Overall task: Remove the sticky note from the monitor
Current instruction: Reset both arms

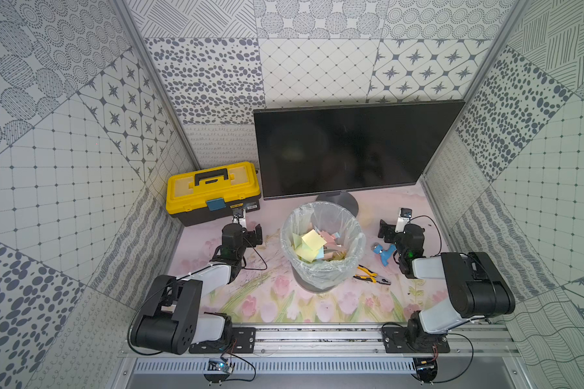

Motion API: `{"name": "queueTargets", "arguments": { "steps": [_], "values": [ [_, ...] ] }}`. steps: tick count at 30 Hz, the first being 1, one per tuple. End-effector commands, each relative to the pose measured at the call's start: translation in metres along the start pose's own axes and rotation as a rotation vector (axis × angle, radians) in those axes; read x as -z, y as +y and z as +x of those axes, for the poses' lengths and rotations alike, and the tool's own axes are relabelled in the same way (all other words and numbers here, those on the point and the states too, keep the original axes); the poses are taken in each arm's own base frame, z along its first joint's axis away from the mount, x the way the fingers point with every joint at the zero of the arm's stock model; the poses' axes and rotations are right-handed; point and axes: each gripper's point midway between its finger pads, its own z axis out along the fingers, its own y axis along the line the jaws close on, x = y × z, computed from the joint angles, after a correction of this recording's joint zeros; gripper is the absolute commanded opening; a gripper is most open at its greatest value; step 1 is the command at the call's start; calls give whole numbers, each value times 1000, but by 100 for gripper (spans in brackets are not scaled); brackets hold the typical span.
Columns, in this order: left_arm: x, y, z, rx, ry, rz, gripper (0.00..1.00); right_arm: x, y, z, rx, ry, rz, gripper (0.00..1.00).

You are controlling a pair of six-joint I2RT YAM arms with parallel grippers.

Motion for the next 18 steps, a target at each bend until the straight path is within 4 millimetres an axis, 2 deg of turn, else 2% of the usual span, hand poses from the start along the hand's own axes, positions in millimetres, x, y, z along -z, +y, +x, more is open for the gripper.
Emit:
{"name": "queueTargets", "arguments": {
  "steps": [1,4,8,18],
  "values": [
    [-7,-9,-8,-42,-102,57,99,-1,2,-19,-14,-60,-11,97],
    [-18,-5,3,-44,-115,29,99,-1,2,-20,-16,-62,-10,97],
    [-26,5,4,19,-66,22,99,-1,3,-19,-15,-60,-10,97],
    [-26,7,5,38,-48,30,99,-1,3,-20,-8,-60,-5,97]
  ]
}}
